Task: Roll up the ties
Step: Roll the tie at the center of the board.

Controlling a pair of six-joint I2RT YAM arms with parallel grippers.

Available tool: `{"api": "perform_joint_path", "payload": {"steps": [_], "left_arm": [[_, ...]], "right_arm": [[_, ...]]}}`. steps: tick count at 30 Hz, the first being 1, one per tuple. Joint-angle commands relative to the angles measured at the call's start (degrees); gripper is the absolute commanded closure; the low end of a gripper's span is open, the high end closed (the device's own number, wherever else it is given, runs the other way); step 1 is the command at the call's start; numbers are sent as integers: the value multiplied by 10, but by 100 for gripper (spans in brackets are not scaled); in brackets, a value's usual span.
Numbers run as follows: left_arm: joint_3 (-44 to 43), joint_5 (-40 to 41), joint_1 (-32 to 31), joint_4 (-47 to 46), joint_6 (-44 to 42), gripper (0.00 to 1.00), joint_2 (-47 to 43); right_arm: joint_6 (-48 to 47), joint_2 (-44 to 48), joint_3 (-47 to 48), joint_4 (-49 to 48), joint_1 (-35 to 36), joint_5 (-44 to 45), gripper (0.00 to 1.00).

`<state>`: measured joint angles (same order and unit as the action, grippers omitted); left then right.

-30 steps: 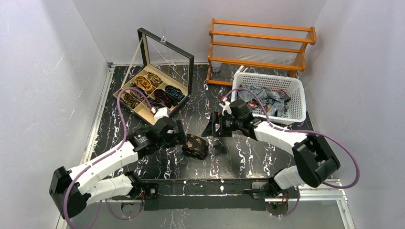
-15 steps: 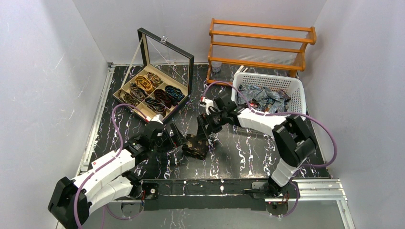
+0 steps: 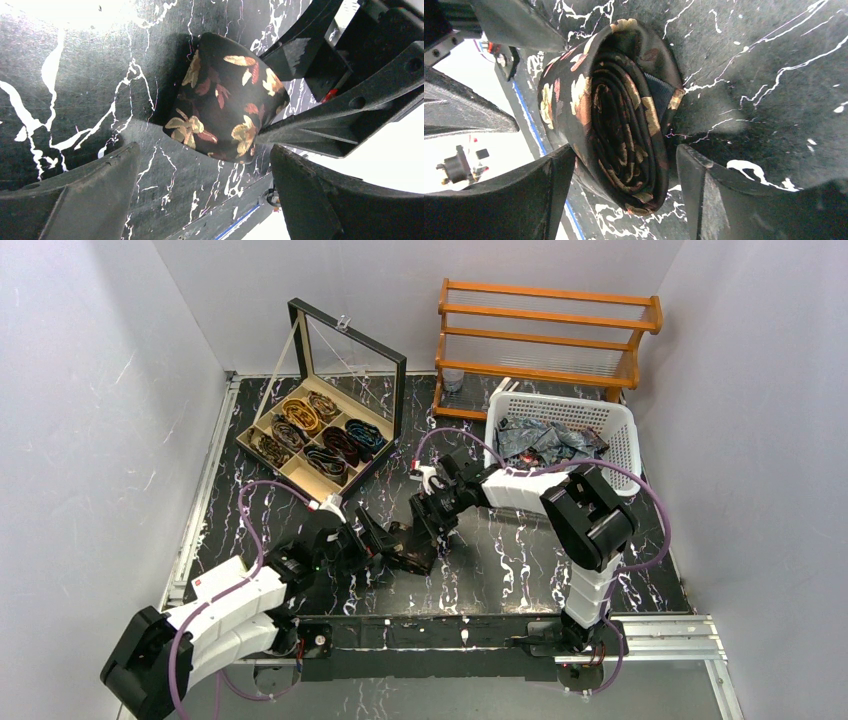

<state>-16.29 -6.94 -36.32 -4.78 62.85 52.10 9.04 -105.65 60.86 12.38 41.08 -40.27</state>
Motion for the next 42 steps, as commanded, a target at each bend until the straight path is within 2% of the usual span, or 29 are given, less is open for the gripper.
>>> {"api": "perform_joint_path", "payload": {"steps": [1,3,9,12,14,18,24,33,42], "left_arm": [[24,-9,4,-81,28,2,9],[25,-1,4,-88,15,2,17],[-14,18,4,-89,-98,2,58],[-26,3,4,-113,-124,2,93],[-22,-10,4,-146,-117,2,116],[21,-39,4,-286,-75,2,151],[20,-56,4,-312,-69,3,188],[53,-68,2,-380,-38,3,217],[62,-49,-29,-399,-8,4,237]], "right_arm": [[52,7,-45,-71,-14,-37,22],[68,11,-60,-94,-22,-51,24],[94,-3,-71,-119,-42,-99,28],[104,-10,-74,-142,-50,-110,29],[117,-13,-80,-157,-58,-116,30],[139,-22,-99,-190,-68,-132,33],[159,-33,-118,-216,-70,-129,36],[231,-47,-166,-302,-83,-120,45],[281,-53,-183,-331,-84,-88,46]]}}
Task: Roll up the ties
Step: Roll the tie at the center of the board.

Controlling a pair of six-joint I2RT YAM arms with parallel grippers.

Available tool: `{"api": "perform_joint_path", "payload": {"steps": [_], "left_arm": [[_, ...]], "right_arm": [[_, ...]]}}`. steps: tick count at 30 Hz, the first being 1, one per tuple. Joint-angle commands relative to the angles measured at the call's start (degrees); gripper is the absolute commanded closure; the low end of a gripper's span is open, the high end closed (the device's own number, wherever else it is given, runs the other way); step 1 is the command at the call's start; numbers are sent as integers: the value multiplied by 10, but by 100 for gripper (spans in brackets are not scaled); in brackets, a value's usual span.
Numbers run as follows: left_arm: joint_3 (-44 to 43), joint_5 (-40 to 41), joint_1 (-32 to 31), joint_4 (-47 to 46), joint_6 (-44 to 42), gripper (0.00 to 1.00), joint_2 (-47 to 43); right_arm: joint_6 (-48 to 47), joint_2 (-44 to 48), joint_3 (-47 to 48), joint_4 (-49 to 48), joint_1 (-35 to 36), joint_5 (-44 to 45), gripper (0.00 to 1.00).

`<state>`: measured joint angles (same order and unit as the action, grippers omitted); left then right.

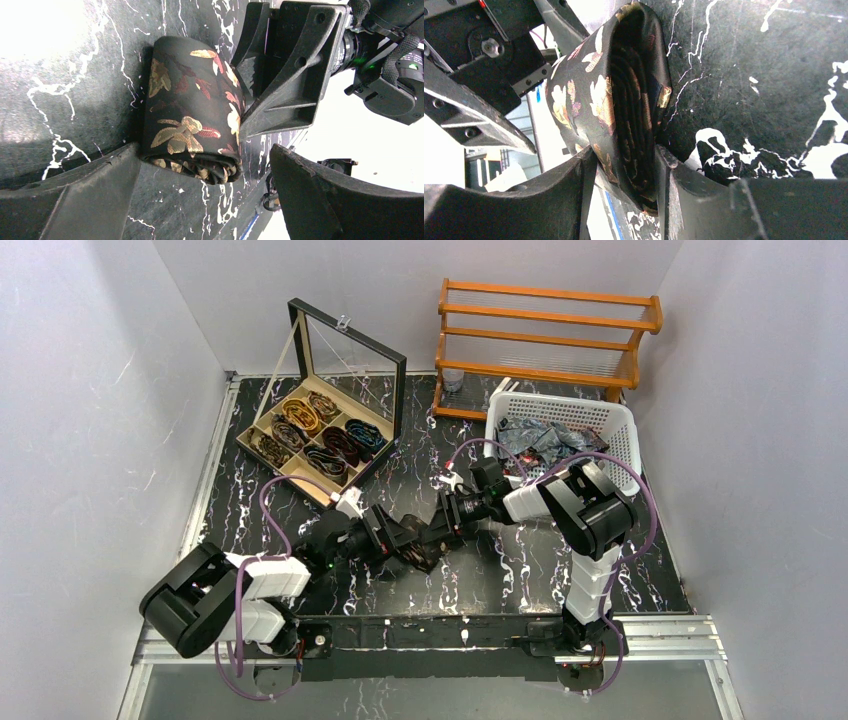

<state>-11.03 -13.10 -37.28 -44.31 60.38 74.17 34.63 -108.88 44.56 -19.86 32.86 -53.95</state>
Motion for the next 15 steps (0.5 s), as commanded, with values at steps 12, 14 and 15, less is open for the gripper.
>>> {"api": "perform_joint_path", "payload": {"steps": [12,14,15], "left_arm": [[14,101,-67,-13,105,14,52],[7,109,-77,-13,107,18,63],[5,112,-81,-13,109,20,68]], "right_arm": [[52,-18,-43,-43,-2,50,46],[54,-16,-43,-44,-2,50,46],[55,-16,-44,-45,-3,50,46]]}}
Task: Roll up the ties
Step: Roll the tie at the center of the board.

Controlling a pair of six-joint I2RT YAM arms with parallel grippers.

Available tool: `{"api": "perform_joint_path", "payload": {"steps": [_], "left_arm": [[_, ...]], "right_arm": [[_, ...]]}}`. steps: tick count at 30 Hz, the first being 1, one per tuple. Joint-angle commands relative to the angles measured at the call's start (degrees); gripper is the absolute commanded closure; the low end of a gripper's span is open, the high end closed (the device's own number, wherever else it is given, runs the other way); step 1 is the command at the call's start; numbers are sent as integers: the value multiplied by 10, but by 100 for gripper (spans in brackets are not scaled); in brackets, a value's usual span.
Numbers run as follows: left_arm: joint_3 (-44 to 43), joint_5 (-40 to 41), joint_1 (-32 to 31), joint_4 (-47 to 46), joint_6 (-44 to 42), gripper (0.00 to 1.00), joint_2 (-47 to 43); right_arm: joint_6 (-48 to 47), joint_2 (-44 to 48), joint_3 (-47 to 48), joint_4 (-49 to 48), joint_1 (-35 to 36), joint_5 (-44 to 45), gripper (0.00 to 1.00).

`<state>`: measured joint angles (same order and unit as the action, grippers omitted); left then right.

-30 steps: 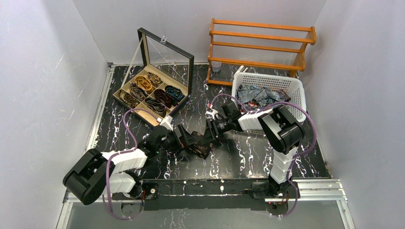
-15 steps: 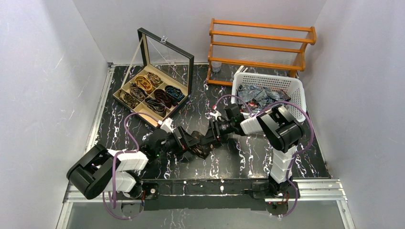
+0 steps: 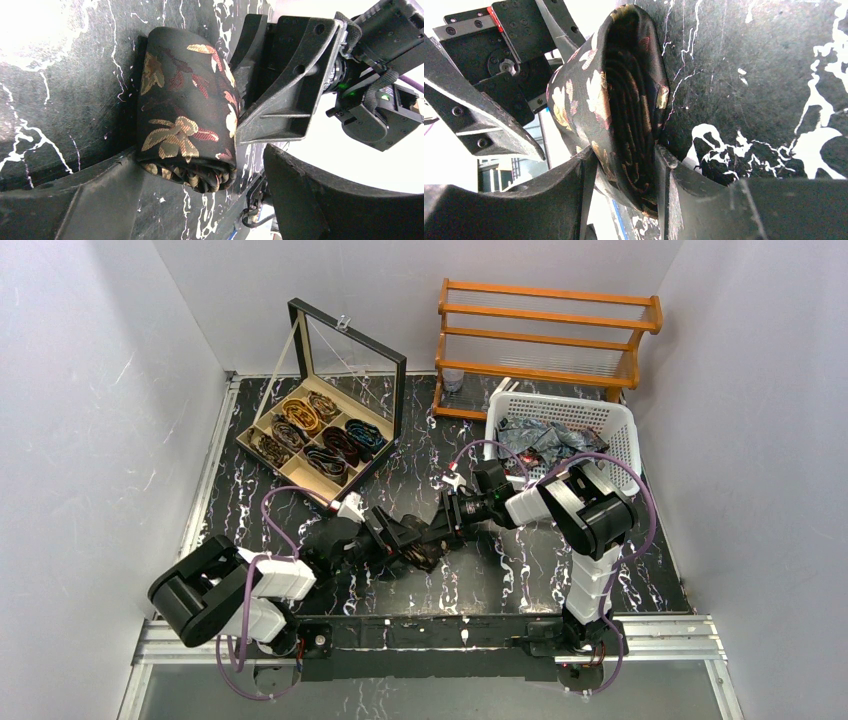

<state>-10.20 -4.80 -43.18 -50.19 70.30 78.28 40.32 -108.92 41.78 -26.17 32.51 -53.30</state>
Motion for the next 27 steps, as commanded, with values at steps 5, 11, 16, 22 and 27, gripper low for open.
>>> {"api": "perform_joint_path", "payload": {"steps": [5,11,16,22,27], "left_arm": [[0,40,-25,45,15,35,29],[-6,40,-26,45,11,45,29],[-14,65,-26,45,20,48,39],[-24,74,-26,45,33,53,46],[-17,77,-26,51,26,57,36]], "right_arm": [[-1,-17,-21,17,1,39,46],[-2,-14,-22,17,1,33,46],[-3,-13,-19,21,1,23,46],[-6,-20,-17,24,1,10,46],[-24,11,1,63,1,2,40]]}}
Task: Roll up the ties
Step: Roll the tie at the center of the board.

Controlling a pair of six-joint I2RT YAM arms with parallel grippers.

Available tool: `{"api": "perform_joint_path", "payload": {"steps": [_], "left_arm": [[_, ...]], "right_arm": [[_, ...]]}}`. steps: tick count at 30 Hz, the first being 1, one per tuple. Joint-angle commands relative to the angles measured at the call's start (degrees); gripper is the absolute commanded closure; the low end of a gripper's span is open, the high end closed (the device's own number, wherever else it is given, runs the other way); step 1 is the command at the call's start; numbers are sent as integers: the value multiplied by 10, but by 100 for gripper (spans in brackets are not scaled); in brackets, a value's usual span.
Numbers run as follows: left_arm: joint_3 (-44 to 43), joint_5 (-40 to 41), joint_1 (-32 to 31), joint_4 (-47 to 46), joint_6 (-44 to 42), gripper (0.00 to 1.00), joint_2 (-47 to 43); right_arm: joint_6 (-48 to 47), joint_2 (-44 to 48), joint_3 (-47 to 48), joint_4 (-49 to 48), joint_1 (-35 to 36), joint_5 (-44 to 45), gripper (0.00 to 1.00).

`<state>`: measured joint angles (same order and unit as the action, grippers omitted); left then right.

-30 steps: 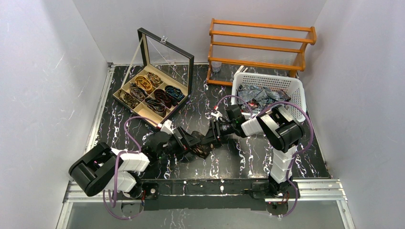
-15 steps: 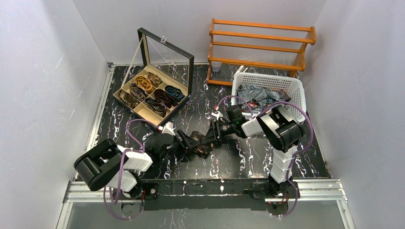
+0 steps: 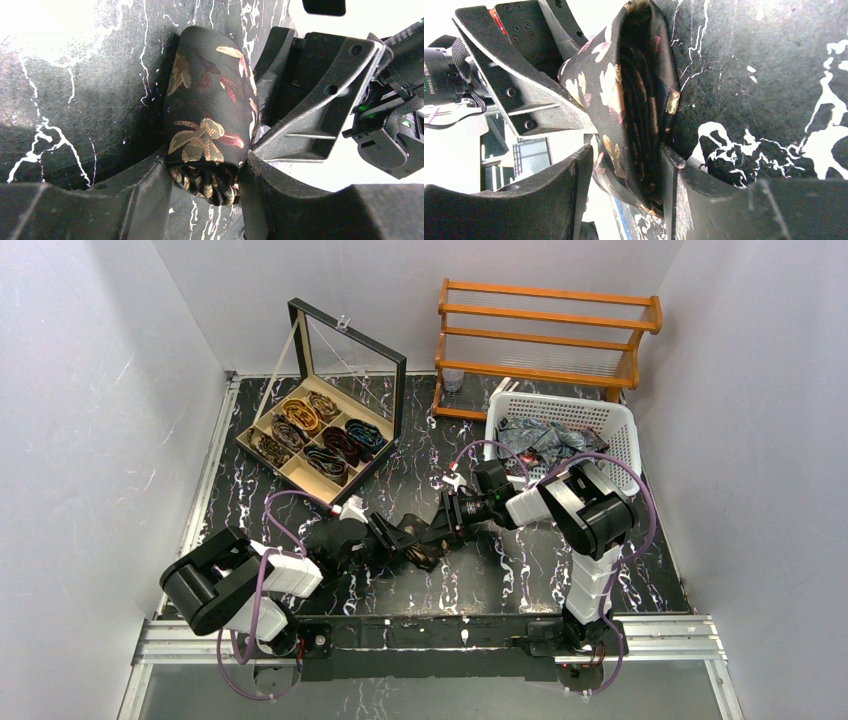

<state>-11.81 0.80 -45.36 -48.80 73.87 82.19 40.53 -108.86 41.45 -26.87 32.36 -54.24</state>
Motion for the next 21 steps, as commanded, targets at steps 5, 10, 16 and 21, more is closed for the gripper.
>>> {"api": "perform_joint_path", "payload": {"steps": [5,10,16,21], "left_arm": [[-5,14,-4,49,-24,58,-16],[-17,7,-4,59,-35,59,-27],[-30,8,-4,86,-45,59,-41],[-36,5,-4,93,-47,58,-33]], "right_arm": [[-46,48,33,121,-7,14,29],[-82,75,57,206,-20,77,27],[-86,74,53,203,-20,80,35],[-54,40,48,149,-17,33,52]]}}
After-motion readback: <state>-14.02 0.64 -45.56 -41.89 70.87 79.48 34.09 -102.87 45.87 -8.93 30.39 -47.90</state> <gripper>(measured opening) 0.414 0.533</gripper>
